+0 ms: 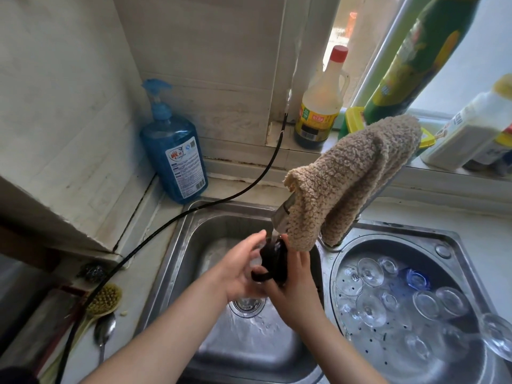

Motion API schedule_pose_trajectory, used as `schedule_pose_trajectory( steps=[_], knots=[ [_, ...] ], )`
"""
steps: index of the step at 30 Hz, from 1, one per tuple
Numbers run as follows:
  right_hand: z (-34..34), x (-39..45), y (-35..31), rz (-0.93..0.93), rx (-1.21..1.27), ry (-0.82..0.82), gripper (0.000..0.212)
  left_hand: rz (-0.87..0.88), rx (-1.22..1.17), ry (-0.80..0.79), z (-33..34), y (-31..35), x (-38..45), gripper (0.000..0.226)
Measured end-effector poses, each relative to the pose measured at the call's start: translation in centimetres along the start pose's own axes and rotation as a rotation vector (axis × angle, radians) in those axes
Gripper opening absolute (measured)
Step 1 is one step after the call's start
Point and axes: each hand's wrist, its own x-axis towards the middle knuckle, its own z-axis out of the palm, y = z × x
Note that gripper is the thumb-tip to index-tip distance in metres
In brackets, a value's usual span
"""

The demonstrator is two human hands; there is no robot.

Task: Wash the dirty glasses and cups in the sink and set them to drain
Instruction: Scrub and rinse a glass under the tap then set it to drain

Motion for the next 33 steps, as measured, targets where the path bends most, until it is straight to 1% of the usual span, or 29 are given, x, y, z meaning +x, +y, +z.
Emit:
schedule_pose_trajectory(
  steps=[3, 4, 5, 7, 8, 9, 10, 11, 12, 13, 14, 15, 16, 17, 18, 19, 20, 21, 22, 23, 24, 25, 26, 27, 29, 30, 31, 32, 33],
  knots=[
    [0.4, -0.6, 0.4, -0.164, -0.223, 0.024, 0.065, 0.077, -0.243, 0.103, 0.3, 0.2, 0.3, 0.045],
    [0.2, -0.9, 0.5, -0.203, -0.233, 0.008, 0.064, 0.127, -0.232, 0.141, 0.4, 0.2, 0.4, 0.044],
    [-0.2, -1.1, 0.5, -0.205, -0.200, -0.014, 0.063, 0.174, -0.168, 0.169, 0.6, 0.3, 0.3, 0.043],
    [-1.0, -1.1, 0.6, -0.167, -0.072, -0.046, 0.056, 0.286, -0.008, 0.261, 0.7, 0.2, 0.6, 0.036],
    [-1.2, -0.7, 0.2, -0.110, 0.014, -0.048, 0.048, 0.355, 0.054, 0.322, 0.7, 0.0, 1.0, 0.028],
    [-1.2, -0.1, -0.8, -0.024, 0.082, -0.051, 0.035, 0.426, 0.094, 0.369, 0.9, -0.3, 1.0, 0.020],
    [-0.7, 0.7, -1.0, 0.060, 0.135, -0.059, 0.021, 0.501, 0.144, 0.407, 1.1, -0.9, 1.2, 0.017],
    [-0.2, 1.5, -1.1, 0.158, 0.140, -0.074, 0.015, 0.590, 0.223, 0.457, 1.4, -1.6, 1.2, 0.019],
    [0.4, 2.6, -1.3, 0.274, 0.096, -0.105, 0.021, 0.691, 0.343, 0.510, 1.5, -2.5, 1.4, 0.026],
    [0.6, 3.6, -1.9, 0.435, 0.152, -0.130, 0.025, 0.799, 0.499, 0.574, 1.5, -3.4, 1.3, 0.037],
    [0.8, 4.4, -1.6, 0.542, 0.232, -0.160, 0.026, 0.896, 0.628, 0.632, 1.2, -4.2, 1.3, 0.052],
    [0.8, 5.2, -1.6, 0.674, 0.422, -0.154, 0.025, 0.979, 0.734, 0.669, 0.8, -4.5, 1.1, 0.061],
    [0.7, 5.6, -1.7, 0.760, 0.636, -0.187, 0.025, 1.066, 0.835, 0.690, 0.1, -4.6, 1.2, 0.063],
    [0.5, 5.7, -1.5, 0.810, 0.732, -0.200, 0.026, 1.147, 0.938, 0.701, -0.4, -4.4, 1.0, 0.060],
    [0.7, 5.8, -1.2, 0.876, 0.820, -0.165, 0.027, 1.193, 1.030, 0.713, -1.1, -4.2, 1.0, 0.057],
    [0.8, 5.9, -1.7, 0.910, 0.863, -0.147, 0.028, 1.213, 1.064, 0.715, -1.3, -3.9, 0.7, 0.056],
    [1.4, 5.9, -2.0, 0.890, 0.811, -0.130, 0.029, 1.196, 1.025, 0.704, -1.6, -3.7, 0.8, 0.057],
    [2.0, 5.6, -1.9, 0.782, 0.681, -0.092, 0.029, 1.159, 0.923, 0.692, -1.4, -3.5, 0.8, 0.060],
    [2.4, 5.3, -2.0, 0.636, 0.470, -0.018, 0.026, 1.097, 0.770, 0.674, -1.0, -3.4, 0.8, 0.062],
    [2.6, 4.8, -2.1, 0.483, 0.249, 0.069, 0.018, 0.969, 0.592, 0.632, -0.4, -3.0, 0.8, 0.060],
    [2.7, 4.3, -1.9, 0.334, 0.102, 0.163, 0.012, 0.797, 0.359, 0.540, 0.1, -2.6, 0.8, 0.052],
    [2.9, 3.5, -1.9, 0.249, 0.050, 0.168, 0.012, 0.588, 0.171, 0.444, 0.3, -2.2, 0.9, 0.040],
    [2.7, 2.6, -2.2, 0.176, 0.035, 0.111, 0.017, 0.437, 0.083, 0.363, 0.3, -2.0, 0.8, 0.035],
    [2.6, 1.9, -1.9, 0.186, 0.066, 0.030, 0.028, 0.363, 0.095, 0.308, 0.1, -1.9, 0.8, 0.037],
    [2.2, 0.8, -0.7, 0.131, 0.074, -0.063, 0.055, 0.330, 0.100, 0.321, -0.4, -2.1, 1.1, 0.035],
    [2.1, 0.6, 0.1, 0.109, 0.079, -0.074, 0.060, 0.351, 0.081, 0.341, -0.5, -2.1, 1.4, 0.033],
    [1.9, 0.5, 0.4, 0.122, 0.134, -0.077, 0.060, 0.381, 0.079, 0.361, -0.2, -2.2, 1.5, 0.032],
    [1.8, 0.4, 0.2, 0.167, 0.194, -0.067, 0.053, 0.407, 0.071, 0.376, 0.0, -2.3, 1.6, 0.032],
    [1.7, 0.4, -0.1, 0.238, 0.241, -0.049, 0.040, 0.429, 0.073, 0.391, 0.4, -2.3, 1.4, 0.032]
  ],
)
